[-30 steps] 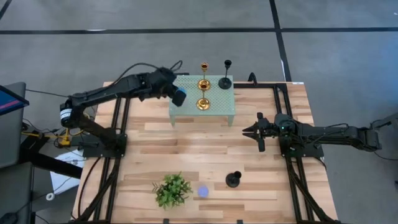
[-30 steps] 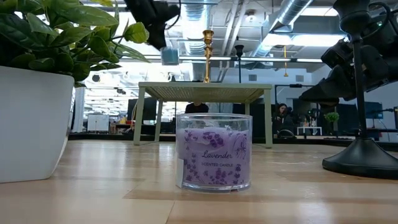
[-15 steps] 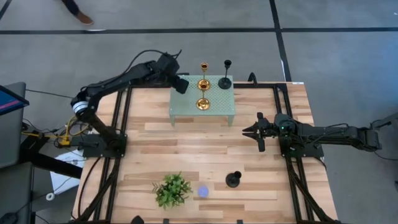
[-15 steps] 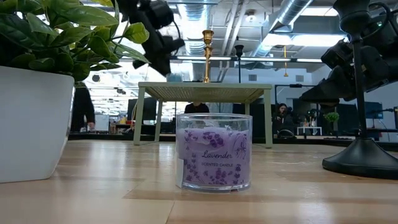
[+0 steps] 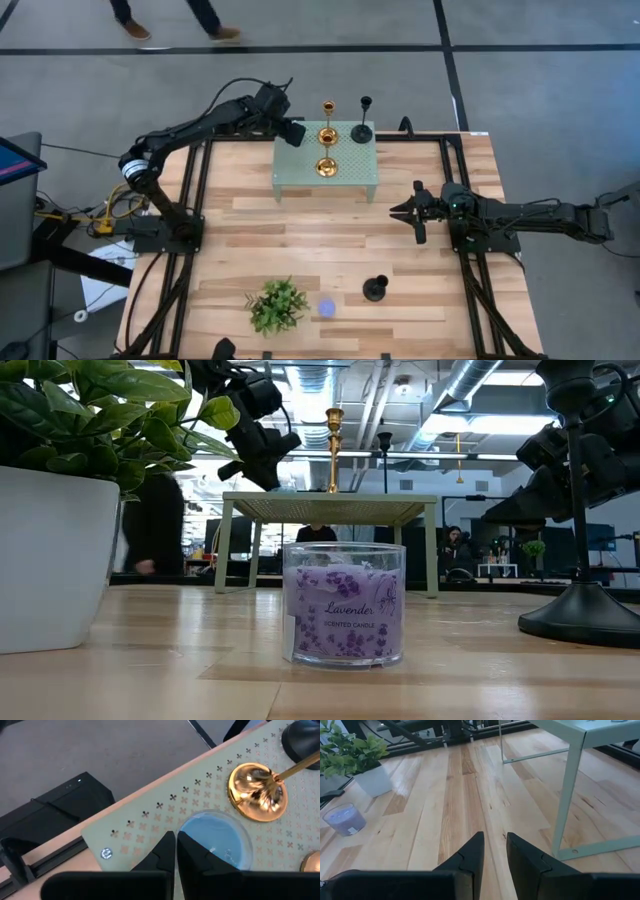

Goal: Pick & Place candle stick holders
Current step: Put the blue candle on the shelf, then put the black candlestick on the shelf

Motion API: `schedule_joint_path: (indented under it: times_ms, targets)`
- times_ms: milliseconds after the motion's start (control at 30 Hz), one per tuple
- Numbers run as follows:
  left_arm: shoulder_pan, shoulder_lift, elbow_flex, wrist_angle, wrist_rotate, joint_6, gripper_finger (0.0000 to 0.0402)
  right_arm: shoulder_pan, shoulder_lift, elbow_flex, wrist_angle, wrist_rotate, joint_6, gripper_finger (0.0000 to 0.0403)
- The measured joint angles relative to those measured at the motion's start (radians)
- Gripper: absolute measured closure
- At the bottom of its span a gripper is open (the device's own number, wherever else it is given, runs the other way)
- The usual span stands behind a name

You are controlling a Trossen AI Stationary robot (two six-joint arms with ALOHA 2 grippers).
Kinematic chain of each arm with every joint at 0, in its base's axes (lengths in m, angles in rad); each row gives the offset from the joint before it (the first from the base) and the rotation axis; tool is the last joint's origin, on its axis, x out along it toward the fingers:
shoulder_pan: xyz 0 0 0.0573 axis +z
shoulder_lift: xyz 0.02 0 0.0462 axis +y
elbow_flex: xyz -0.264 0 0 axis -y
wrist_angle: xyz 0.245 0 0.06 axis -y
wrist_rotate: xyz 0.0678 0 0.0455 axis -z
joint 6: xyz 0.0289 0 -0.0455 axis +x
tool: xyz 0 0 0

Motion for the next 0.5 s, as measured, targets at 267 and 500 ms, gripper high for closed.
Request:
schedule_joint_path:
  times_ms: [267, 500]
  targets:
    - [-0.003, 0.000, 0.000, 0.003, -0.003, 0.000, 0.0367, 0.000, 0.000, 0.000, 0.000, 0.000, 0.000, 0.0327]
    - [-0.007, -0.024, -0.001, 0.007, 0.009, -0.011, 0.0349, 0.000, 0.000, 0.000, 0.000, 0.000, 0.000, 0.0327]
